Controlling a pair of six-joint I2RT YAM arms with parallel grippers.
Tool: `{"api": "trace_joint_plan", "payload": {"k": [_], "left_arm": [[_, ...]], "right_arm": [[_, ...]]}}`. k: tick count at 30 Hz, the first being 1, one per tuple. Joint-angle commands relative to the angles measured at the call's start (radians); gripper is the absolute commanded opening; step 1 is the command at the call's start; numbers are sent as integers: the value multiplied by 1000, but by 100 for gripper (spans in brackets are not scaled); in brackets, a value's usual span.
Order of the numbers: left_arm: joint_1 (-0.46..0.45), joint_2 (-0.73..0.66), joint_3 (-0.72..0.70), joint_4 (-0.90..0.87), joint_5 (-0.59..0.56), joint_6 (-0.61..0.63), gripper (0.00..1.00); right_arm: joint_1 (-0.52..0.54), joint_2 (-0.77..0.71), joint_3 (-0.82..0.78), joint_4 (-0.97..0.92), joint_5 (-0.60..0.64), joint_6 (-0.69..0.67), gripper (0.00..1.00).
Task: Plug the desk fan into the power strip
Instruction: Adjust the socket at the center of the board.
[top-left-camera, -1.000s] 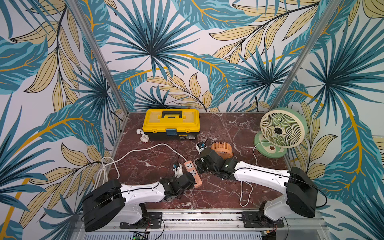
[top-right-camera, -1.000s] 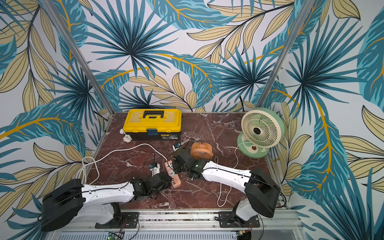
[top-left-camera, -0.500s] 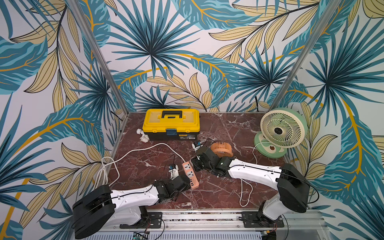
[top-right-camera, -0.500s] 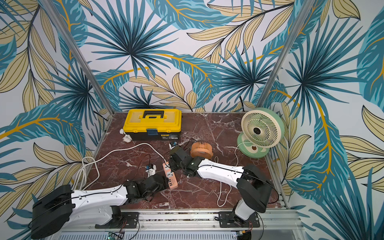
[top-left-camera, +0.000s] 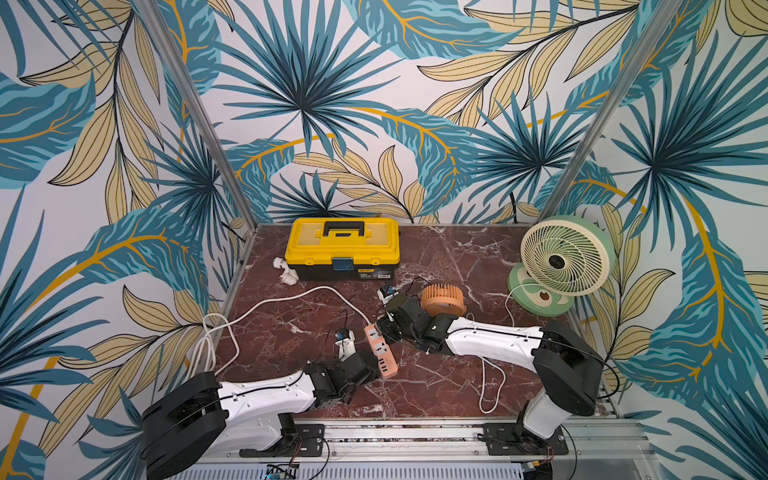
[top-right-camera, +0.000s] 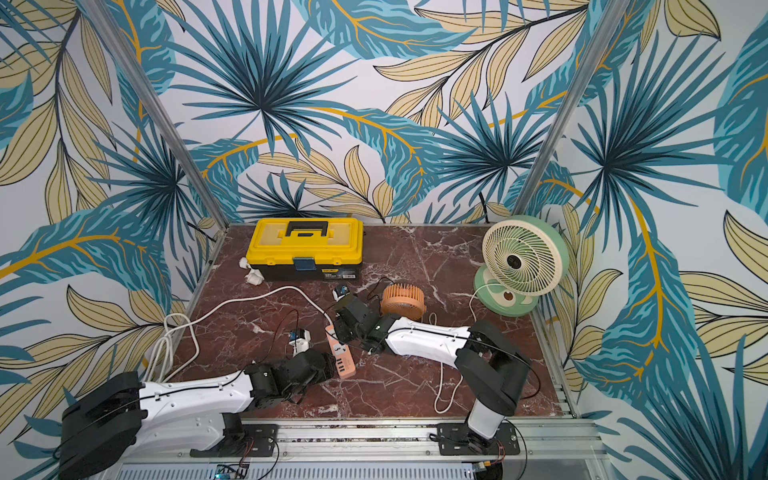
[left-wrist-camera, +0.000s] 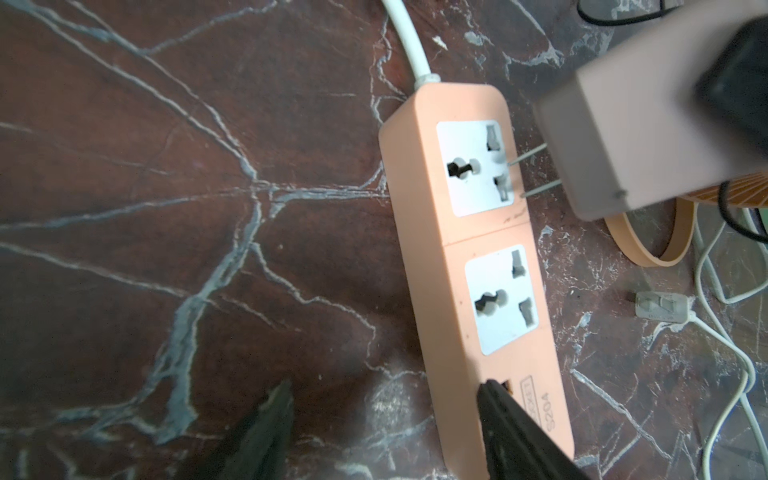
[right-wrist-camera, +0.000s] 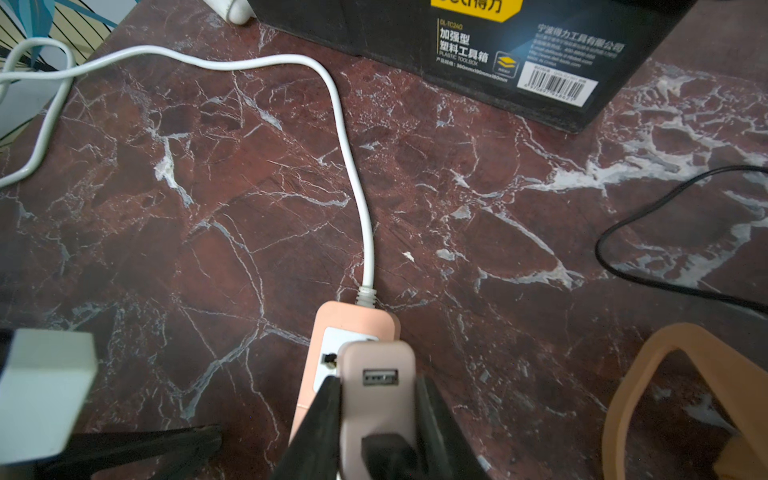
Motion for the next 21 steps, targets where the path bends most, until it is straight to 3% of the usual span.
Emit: {"api": "trace_joint_plan", "payload": {"k": [1,21], "left_arm": [[8,-4,-41,-8,-13,-4,74],[11,-4,-71,27,-2,-4,75]], "right_arm": [[-2,22,20,18,8,-28,0],[-1,65,49,-12,41,-57,0]]}}
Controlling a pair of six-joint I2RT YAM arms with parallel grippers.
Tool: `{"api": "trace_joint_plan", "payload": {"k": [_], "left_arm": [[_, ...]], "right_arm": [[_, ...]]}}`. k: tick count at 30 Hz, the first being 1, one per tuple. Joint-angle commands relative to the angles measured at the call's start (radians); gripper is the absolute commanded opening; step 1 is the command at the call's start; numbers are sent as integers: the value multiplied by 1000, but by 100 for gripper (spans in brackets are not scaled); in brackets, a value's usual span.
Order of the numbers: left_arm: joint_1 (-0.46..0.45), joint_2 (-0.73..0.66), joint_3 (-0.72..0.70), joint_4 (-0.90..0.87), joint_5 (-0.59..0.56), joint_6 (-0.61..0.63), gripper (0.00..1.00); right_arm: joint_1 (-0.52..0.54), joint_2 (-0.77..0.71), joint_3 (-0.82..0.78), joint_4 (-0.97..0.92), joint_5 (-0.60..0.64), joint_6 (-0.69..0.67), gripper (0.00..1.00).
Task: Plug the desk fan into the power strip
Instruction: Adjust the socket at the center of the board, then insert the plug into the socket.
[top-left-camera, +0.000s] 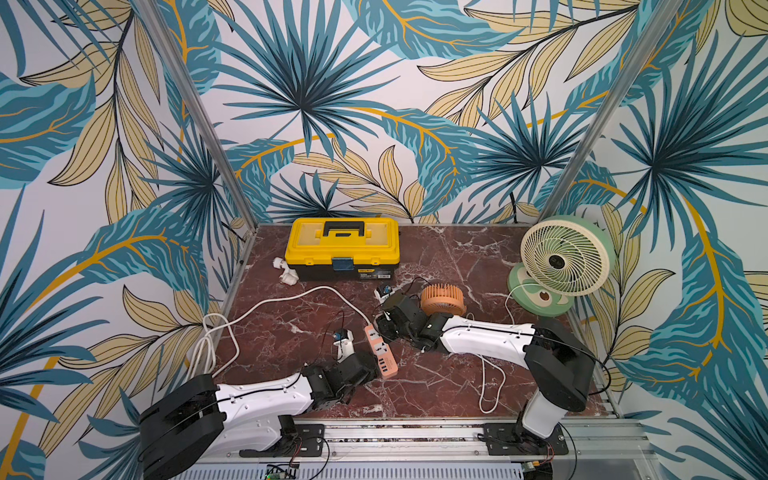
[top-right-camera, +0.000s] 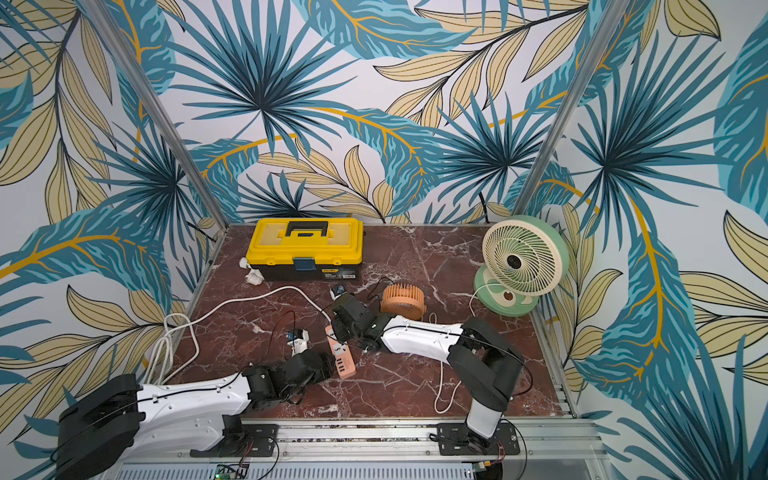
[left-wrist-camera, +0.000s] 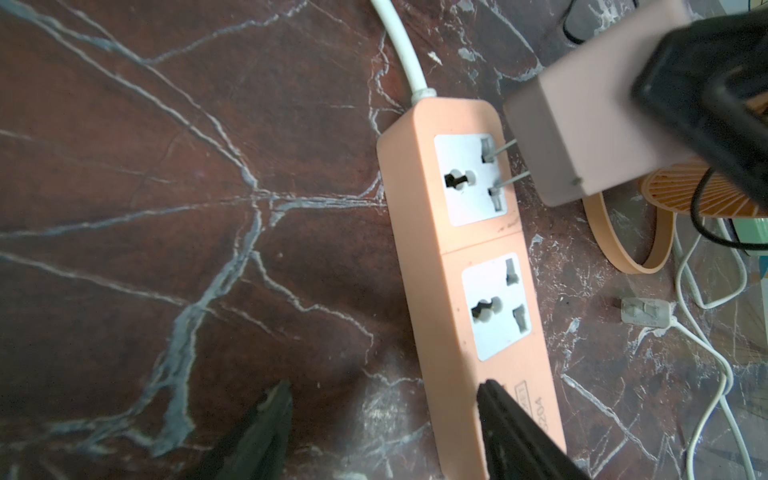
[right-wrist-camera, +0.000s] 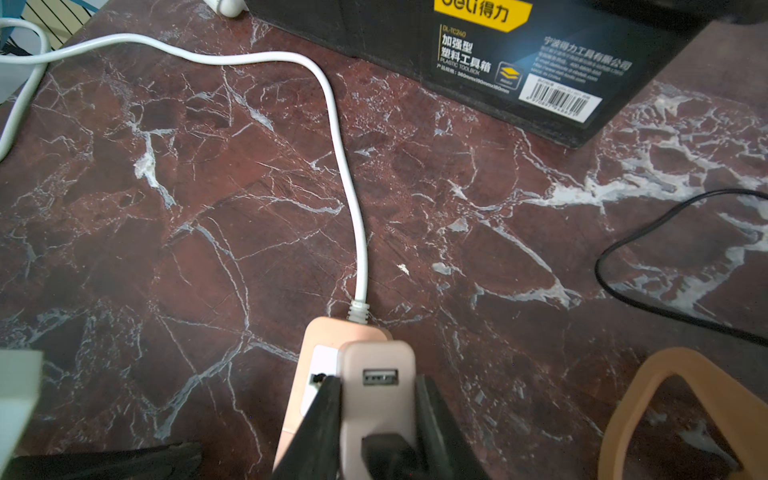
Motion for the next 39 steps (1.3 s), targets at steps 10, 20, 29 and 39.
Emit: {"api": "trace_joint_plan", "payload": {"k": [10,20,29,39], "left_arm": [[8,43,-42,-11,9,-14,75],[12,46,-65,-19,-7,-51,75],[12,39,-68,-22,-7,-53,75],[14,-113,-73,-113,-37,-55,74]], "right_arm": [[14,33,-33,7,28,-12,0],[74,85,-18,-47,144,-30,0],[94,98,-40,-28,178,1,0],[113,134,-62,-21,210,5,0]]}}
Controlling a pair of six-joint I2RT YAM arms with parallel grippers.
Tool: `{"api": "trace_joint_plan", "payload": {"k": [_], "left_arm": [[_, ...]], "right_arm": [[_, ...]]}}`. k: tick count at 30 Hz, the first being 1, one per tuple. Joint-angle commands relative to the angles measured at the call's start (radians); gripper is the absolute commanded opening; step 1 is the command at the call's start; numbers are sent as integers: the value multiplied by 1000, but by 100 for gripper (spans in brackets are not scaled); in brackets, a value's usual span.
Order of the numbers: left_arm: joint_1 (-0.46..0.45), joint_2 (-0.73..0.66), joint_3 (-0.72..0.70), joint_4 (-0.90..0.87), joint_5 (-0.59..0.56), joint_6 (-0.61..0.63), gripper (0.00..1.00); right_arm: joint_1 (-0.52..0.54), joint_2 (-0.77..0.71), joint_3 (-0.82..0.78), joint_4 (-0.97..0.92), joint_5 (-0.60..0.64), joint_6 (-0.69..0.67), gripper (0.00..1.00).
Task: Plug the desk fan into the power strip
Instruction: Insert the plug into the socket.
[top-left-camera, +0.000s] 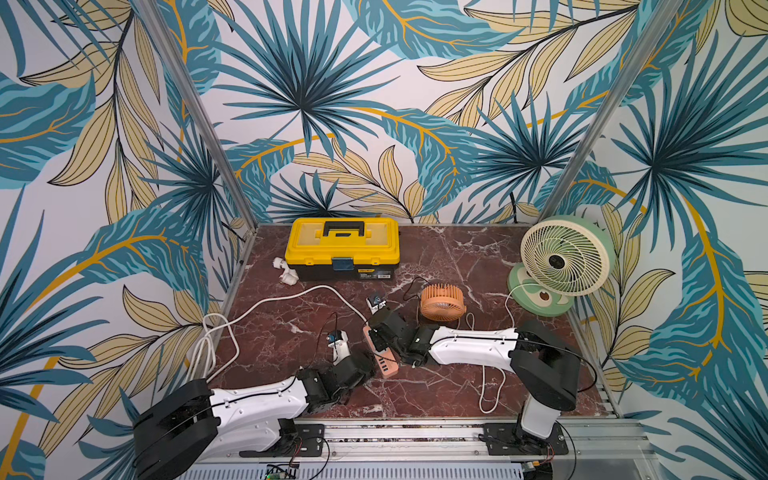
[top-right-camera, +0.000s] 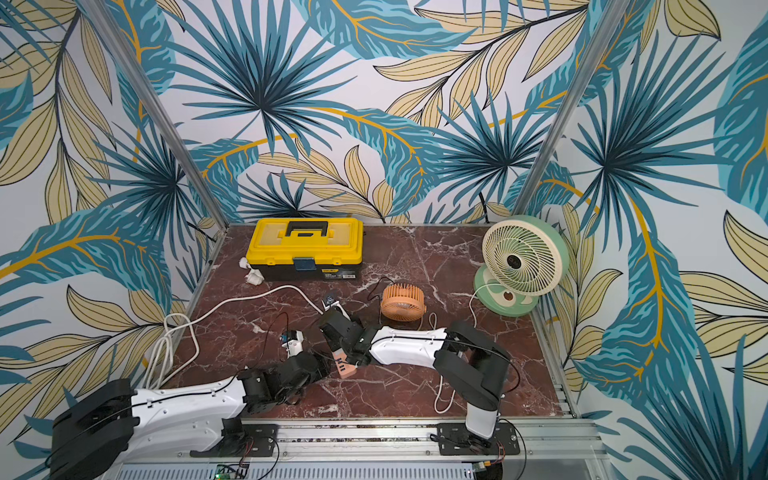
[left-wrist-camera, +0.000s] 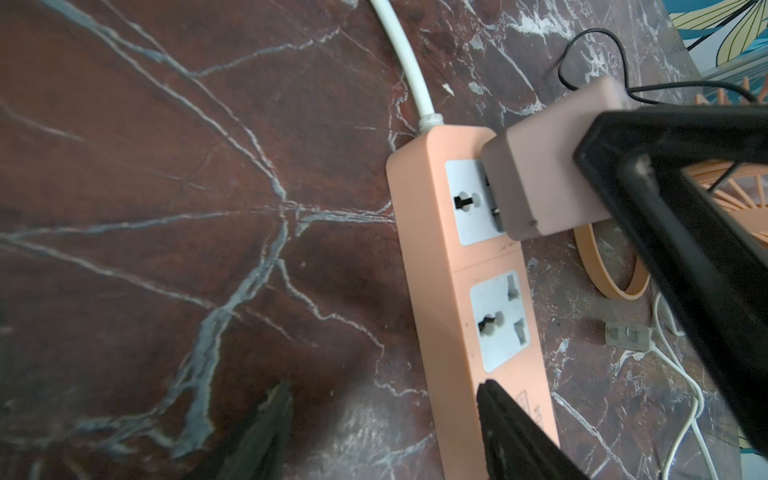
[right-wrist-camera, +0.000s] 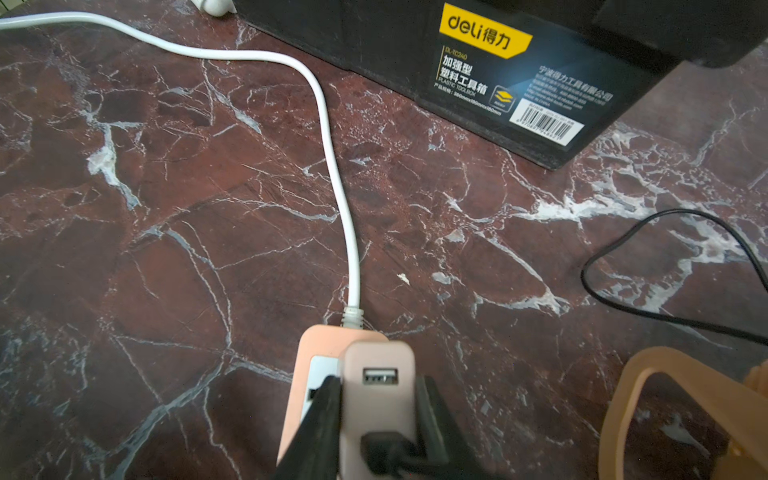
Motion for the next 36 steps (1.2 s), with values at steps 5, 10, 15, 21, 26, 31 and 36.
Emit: {"api": "trace_joint_plan", "payload": {"k": [5,10,15,21,26,31,36], "left_arm": [[6,-144,-15,-189,-37,17,75],[6,-208,-26,-238,-57,14,75],[7,-236,-31,-256,-66,11,75],[6,-235,-33,-255,-67,15,75],[6,-231,-35,-255,-62,19,76],[6,-234,-51,-227,-38,28,76],[6,-214,-61,-206,-23,26,76]], "right_arm": [[13,97,-69,-76,-10,3,0],[25,125,-67,-91,-11,4,0],[38,132,-85,-90,-2,28,0],[62,167,-92,-94,21,45,0],[67,176,-99,-98,27,60,0],[67,187,-94,-104,17,67,0],[69,211,-71,-119,12,73,0]]}}
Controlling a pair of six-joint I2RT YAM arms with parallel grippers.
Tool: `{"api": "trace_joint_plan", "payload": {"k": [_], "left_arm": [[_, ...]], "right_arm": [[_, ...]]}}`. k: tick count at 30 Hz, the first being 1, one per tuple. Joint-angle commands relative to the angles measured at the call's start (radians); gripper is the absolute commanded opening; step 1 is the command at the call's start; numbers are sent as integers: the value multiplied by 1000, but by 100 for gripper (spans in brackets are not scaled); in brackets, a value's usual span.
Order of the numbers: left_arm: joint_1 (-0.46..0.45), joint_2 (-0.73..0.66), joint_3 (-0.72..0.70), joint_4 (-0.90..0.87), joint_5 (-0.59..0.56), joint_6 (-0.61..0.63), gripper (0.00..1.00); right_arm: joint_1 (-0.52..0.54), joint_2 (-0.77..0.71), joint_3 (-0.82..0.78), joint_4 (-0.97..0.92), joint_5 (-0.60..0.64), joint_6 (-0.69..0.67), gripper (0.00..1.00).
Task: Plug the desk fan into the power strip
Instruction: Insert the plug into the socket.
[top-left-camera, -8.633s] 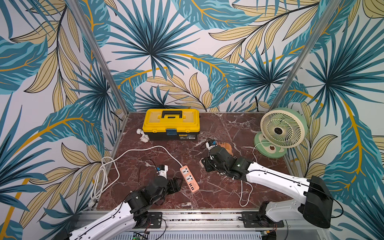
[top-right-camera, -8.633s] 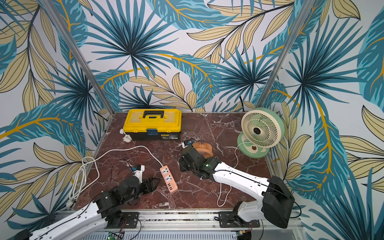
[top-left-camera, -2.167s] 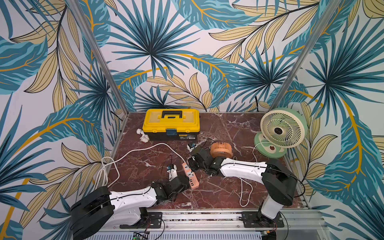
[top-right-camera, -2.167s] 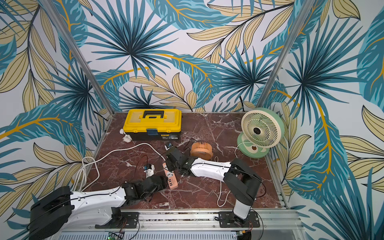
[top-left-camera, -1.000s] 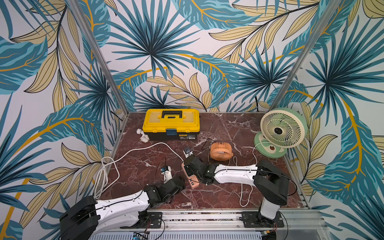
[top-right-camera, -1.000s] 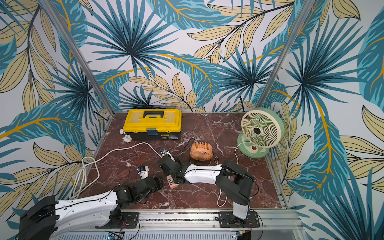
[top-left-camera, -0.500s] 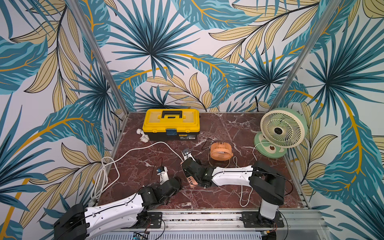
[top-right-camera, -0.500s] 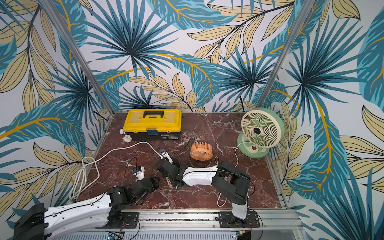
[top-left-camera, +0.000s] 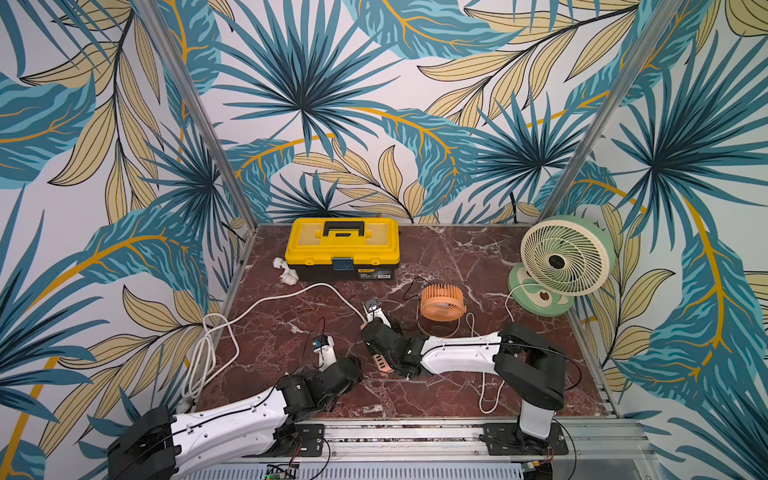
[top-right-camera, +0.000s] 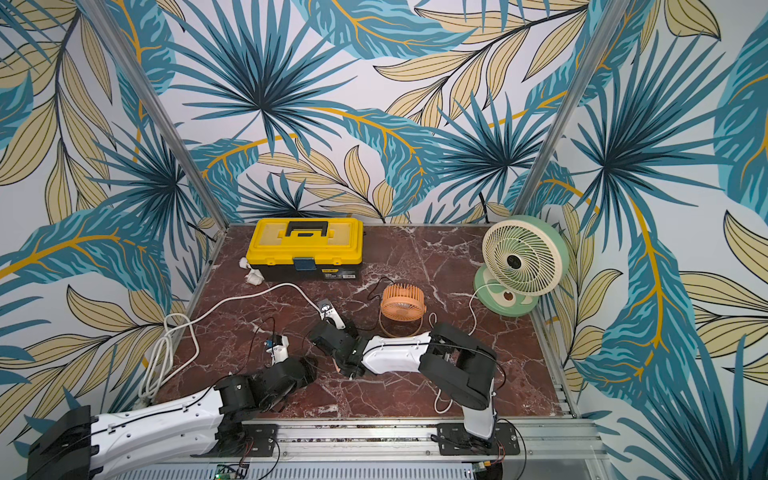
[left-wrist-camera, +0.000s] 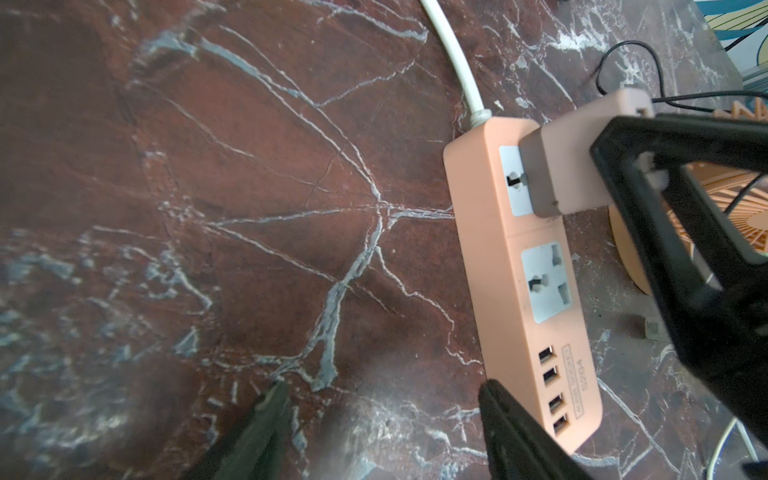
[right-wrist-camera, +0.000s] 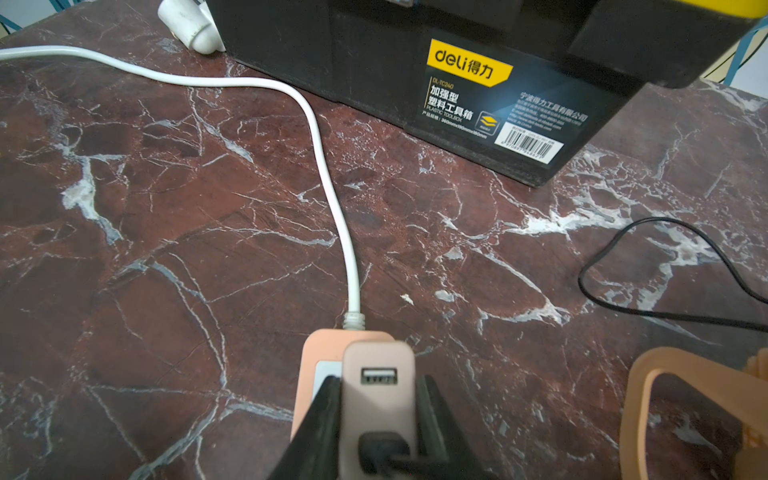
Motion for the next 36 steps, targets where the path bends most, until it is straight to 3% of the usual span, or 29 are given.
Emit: {"api": "trace_joint_plan", "payload": {"k": [1,10,15,26,33,36], "left_arm": [[5,12,-20,26,11,20,76],[5,42,-12,72,14,28,76],[5,56,-11,87,21,34,76],[5,74,3,101,16,52,78],[5,72,36,75,-9,69,79],[7,70,60,49,-21,77,79]], "right_arm": [[5,124,-72,-226,-144,40,0],[6,103,-55,-260,-115,53,1],[6,79,-35,-283,-100,55,17],[6,11,42,-346,-113,64,33],[6,-111,20,-336,-119,77,44],[7,-180,0,-336,-140,90,60]]}}
